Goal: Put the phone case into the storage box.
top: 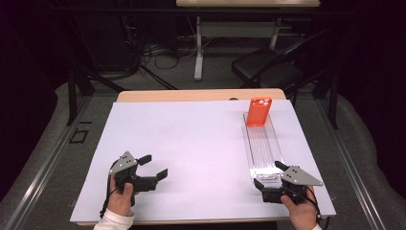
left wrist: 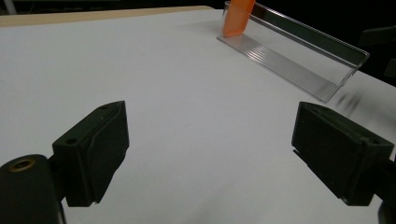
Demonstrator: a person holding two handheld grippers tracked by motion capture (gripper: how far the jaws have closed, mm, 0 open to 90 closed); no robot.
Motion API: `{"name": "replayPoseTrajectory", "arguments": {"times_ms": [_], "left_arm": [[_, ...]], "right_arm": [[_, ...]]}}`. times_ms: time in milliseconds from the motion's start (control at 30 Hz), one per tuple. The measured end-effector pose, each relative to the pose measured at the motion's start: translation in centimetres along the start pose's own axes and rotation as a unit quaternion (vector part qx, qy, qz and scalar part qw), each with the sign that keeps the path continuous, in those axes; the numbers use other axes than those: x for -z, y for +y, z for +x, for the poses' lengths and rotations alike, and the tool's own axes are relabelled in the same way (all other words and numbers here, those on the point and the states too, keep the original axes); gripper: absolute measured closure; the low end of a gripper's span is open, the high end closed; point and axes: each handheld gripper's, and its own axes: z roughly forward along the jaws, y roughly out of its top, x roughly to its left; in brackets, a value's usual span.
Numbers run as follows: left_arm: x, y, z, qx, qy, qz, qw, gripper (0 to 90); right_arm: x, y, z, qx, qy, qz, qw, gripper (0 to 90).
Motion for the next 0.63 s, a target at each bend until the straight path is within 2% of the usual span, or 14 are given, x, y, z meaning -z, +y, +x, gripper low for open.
{"name": "replayPoseTrajectory", "arguments": {"times_ms": [633], "left_arm": [[0.26,-0.14,0.34,0.001,0.013,0.004,0.9999,11.2]], "right_arm": [[-0.05,0.01,-0.16,-0.008,-0.001,-0.006,1.0000,4.0]]}}
